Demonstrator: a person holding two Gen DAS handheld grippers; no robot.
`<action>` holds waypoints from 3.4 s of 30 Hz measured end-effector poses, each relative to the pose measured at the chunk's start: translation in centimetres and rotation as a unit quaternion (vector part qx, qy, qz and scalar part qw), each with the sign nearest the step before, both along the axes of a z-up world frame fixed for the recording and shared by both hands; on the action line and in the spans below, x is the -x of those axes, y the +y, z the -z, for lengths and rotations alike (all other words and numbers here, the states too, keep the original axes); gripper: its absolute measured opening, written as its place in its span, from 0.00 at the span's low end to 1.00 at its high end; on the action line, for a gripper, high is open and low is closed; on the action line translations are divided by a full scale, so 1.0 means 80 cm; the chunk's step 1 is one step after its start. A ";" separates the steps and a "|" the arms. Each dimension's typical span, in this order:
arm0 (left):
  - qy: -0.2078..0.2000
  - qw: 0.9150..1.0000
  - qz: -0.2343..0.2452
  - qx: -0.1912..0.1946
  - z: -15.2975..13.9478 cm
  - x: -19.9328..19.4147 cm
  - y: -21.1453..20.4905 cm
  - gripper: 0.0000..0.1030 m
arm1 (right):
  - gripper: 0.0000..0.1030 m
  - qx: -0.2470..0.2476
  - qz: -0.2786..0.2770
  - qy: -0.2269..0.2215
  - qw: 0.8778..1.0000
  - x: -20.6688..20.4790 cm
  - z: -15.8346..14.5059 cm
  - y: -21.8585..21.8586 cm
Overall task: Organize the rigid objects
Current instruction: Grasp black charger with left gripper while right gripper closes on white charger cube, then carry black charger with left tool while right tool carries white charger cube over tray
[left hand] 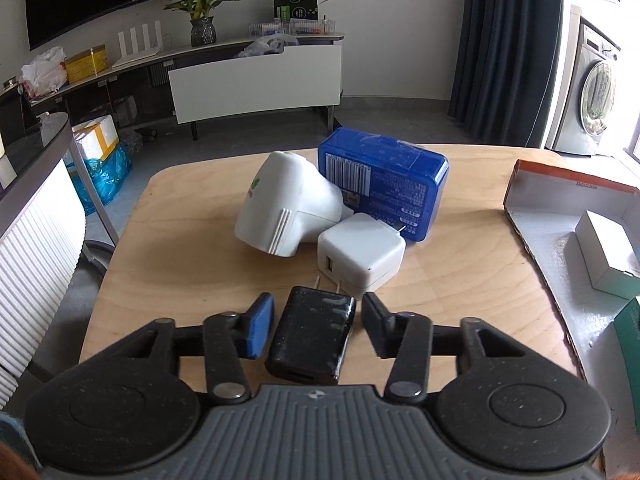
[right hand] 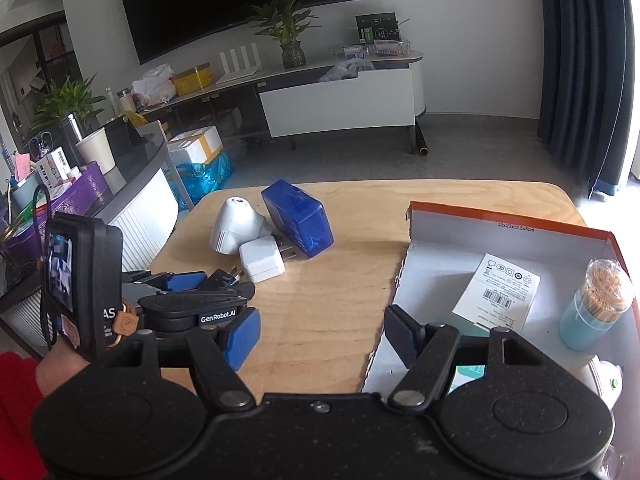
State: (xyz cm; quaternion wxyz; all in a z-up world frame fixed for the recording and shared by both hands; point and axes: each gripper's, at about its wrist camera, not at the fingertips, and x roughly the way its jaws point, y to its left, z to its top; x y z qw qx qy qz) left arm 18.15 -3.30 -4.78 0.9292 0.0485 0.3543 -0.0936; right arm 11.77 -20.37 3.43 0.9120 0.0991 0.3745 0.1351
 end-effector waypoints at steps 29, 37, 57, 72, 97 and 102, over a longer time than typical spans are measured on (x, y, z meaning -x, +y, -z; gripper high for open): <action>0.025 0.993 -0.093 0.063 -0.026 0.017 0.078 0.35 | 0.81 0.030 -0.050 0.059 0.997 -0.158 0.075 0.140; 0.024 0.992 -0.101 0.069 -0.024 0.015 0.082 0.35 | 0.63 0.068 -0.052 0.027 0.996 -0.164 0.082 0.153; 0.004 0.995 -0.067 0.075 -0.061 0.085 0.050 0.35 | 0.62 0.012 -0.039 -0.006 0.999 -0.009 0.001 0.077; -0.008 0.995 -0.063 0.070 -0.092 0.132 0.021 0.34 | 0.62 0.004 -0.028 -0.029 0.999 0.068 -0.030 0.037; -0.020 0.998 -0.012 0.064 -0.111 0.150 -0.042 0.35 | 0.62 -0.010 0.031 -0.045 0.998 0.105 -0.044 -0.038; -0.021 0.998 0.001 0.063 -0.113 0.151 -0.054 0.35 | 0.62 -0.011 0.044 -0.048 0.998 0.108 -0.046 -0.052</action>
